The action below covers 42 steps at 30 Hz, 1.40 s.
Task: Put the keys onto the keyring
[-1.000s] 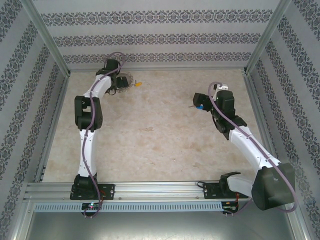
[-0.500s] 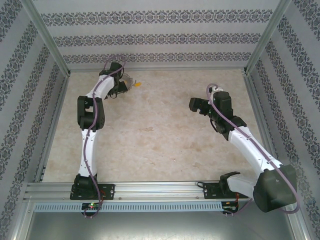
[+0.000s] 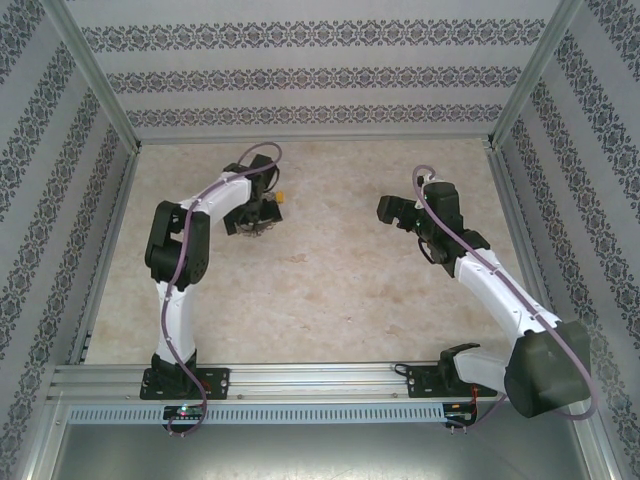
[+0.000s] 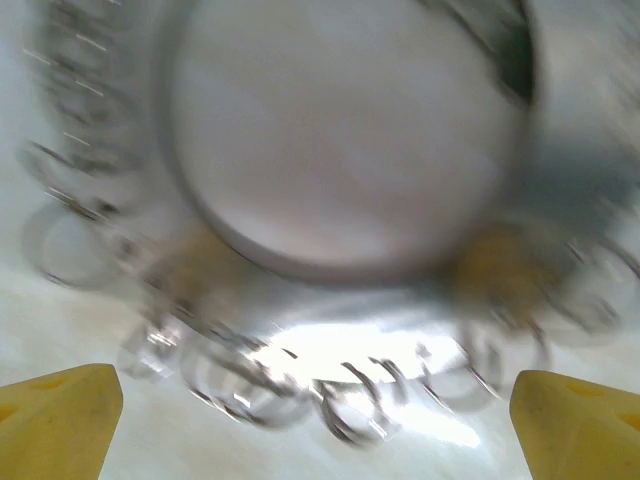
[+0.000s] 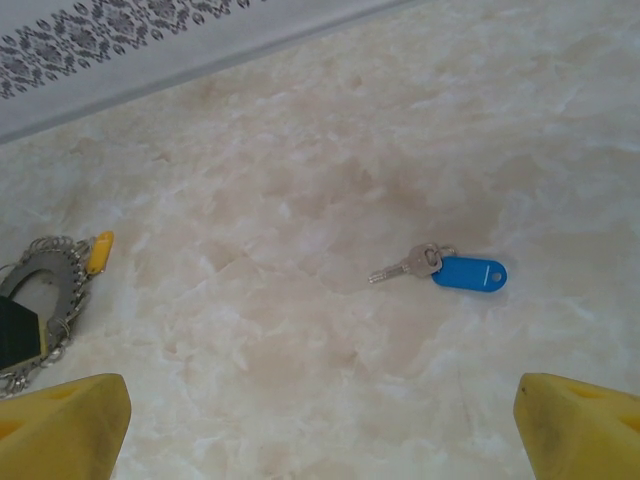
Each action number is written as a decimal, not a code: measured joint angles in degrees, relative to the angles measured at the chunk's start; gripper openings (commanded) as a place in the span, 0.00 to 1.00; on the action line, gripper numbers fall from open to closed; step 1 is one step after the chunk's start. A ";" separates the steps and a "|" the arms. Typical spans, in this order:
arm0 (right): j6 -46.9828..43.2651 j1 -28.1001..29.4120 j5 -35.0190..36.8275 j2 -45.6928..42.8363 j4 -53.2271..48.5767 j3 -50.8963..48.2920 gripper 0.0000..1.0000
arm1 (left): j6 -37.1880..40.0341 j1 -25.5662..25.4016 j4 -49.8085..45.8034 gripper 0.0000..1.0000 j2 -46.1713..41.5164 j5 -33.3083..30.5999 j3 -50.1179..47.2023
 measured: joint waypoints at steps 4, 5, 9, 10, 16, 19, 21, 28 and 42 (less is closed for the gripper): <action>1.03 -0.02 0.00 0.33 -0.92 -0.02 0.98 | -3.41 -8.26 1.79 1.00 0.17 5.09 -0.92; 1.33 -0.04 0.00 0.31 -0.94 -0.04 0.98 | -4.22 -10.47 2.25 1.00 0.35 6.84 -0.94; 2.73 -0.57 0.00 0.17 -1.31 -0.39 0.98 | -5.03 -16.81 3.28 1.00 0.72 11.89 -0.68; 3.08 -0.90 -0.04 0.02 -1.31 -0.70 0.98 | -4.98 -17.42 3.32 1.00 0.55 12.17 -0.66; 4.17 -1.31 -0.26 -0.42 -1.73 -1.57 0.98 | 1.51 -15.39 2.91 0.99 -3.37 5.49 1.55; 4.52 -1.29 -0.85 -0.28 -1.68 -1.57 0.98 | 7.93 -11.56 3.48 0.99 -3.54 5.42 5.60; 4.66 -1.29 -1.20 0.02 -1.70 -1.51 0.98 | 12.41 -7.67 4.61 0.99 -3.41 6.88 6.73; 4.79 -1.29 -1.92 0.24 -1.86 -1.36 0.98 | 19.45 2.05 7.08 1.00 2.69 12.59 8.92; 6.75 -1.33 -2.38 -1.42 -4.13 0.48 0.98 | 14.78 0.72 15.74 1.00 6.58 19.21 5.66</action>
